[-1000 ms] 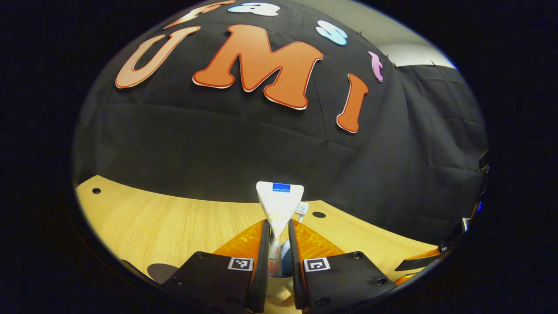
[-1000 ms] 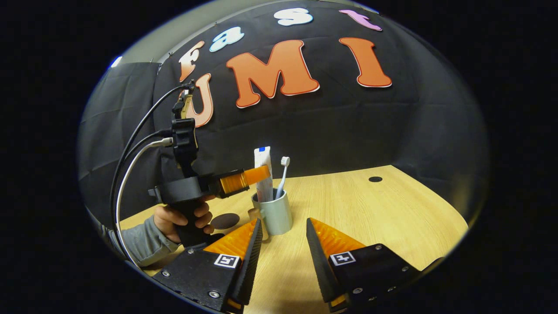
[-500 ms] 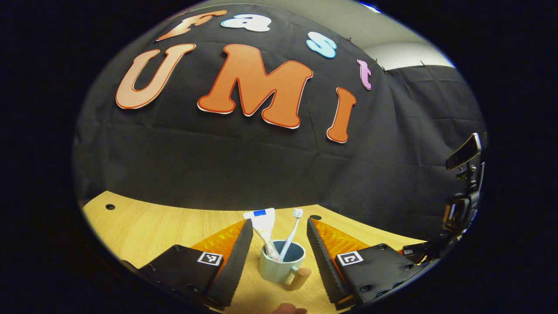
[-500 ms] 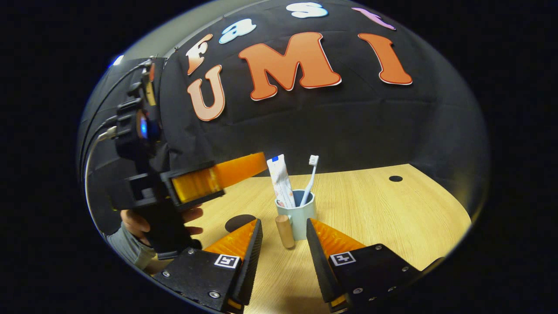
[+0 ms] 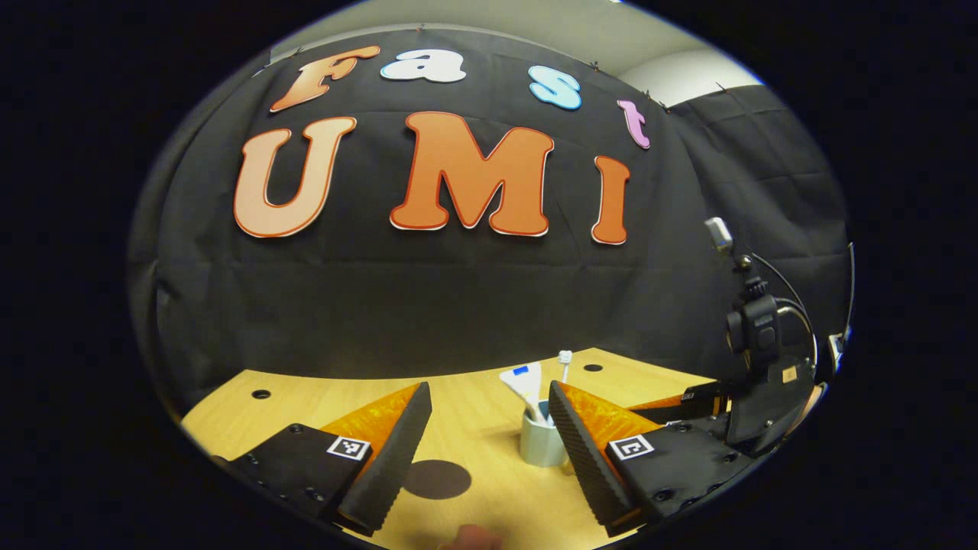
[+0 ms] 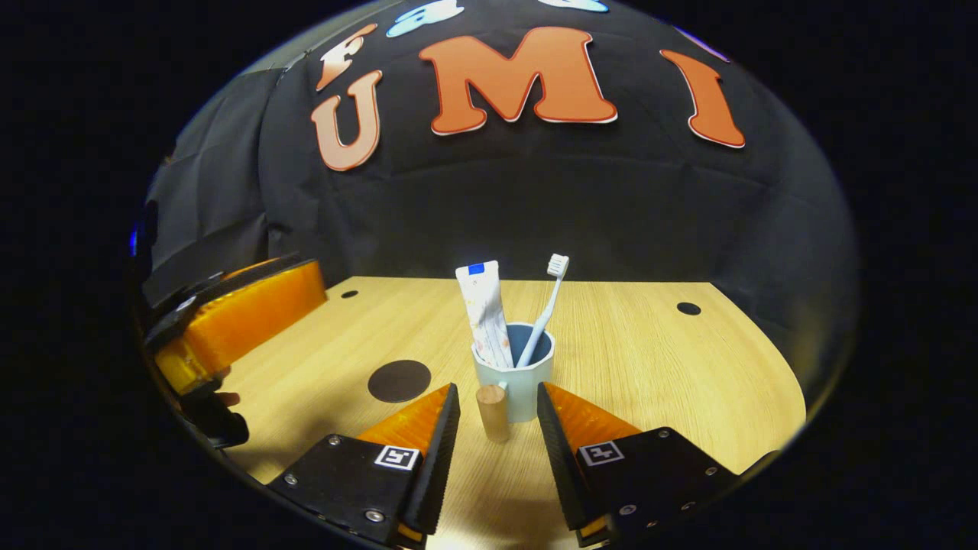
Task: Put the toothbrush and toothpaste on the desktop into the cup, then pick up the cup and place it on the coaster on the desktop.
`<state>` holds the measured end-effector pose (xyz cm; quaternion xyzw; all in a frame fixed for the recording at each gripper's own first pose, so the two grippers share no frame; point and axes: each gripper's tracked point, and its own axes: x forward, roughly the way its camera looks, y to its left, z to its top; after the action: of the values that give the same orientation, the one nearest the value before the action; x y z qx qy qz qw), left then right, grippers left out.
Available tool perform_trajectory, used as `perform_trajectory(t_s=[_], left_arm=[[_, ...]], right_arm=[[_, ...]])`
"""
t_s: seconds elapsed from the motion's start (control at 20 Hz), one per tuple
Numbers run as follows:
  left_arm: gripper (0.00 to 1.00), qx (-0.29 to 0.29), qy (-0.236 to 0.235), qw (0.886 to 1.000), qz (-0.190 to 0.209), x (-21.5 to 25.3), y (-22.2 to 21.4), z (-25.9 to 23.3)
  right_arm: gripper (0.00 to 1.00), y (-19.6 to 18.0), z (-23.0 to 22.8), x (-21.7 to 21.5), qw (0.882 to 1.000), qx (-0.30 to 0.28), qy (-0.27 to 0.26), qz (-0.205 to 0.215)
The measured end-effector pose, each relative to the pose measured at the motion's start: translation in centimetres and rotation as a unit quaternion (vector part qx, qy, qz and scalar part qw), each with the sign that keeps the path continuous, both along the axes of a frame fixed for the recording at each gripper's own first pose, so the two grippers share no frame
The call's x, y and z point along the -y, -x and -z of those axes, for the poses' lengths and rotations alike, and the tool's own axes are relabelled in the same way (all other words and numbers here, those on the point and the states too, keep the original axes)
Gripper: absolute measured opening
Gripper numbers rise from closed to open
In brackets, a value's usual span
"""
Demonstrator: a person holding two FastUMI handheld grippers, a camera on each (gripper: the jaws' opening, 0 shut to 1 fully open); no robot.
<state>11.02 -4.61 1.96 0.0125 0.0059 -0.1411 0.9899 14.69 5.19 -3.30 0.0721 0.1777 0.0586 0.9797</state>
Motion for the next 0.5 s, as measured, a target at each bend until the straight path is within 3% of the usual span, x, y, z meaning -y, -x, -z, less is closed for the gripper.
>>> perform_trajectory(t_s=[0.05,0.1,0.15,0.2,0.5], left_arm=[[0.98,0.002,-0.005,1.0,-0.005,-0.5,0.5,0.0],[0.98,0.001,-0.011,1.0,-0.01,-1.2,0.8,0.5],[0.98,0.0,-0.013,1.0,-0.013,-1.7,1.2,0.7],[0.98,0.0,-0.014,1.0,-0.018,-2.3,1.7,0.9],[0.99,-0.009,-0.007,0.999,-0.032,-4.8,3.9,1.9]], right_arm=[[0.63,-0.4,0.2,-0.1,1.0,-0.014,0.005,0.001],[0.64,-0.8,0.4,-0.3,1.0,-0.026,0.008,0.001],[0.58,-1.1,0.6,-0.5,0.999,-0.039,0.012,0.0],[0.64,-1.3,0.8,-0.6,0.999,-0.05,0.019,0.002],[0.65,-2.9,2.8,-0.4,0.989,-0.14,0.031,0.035]])
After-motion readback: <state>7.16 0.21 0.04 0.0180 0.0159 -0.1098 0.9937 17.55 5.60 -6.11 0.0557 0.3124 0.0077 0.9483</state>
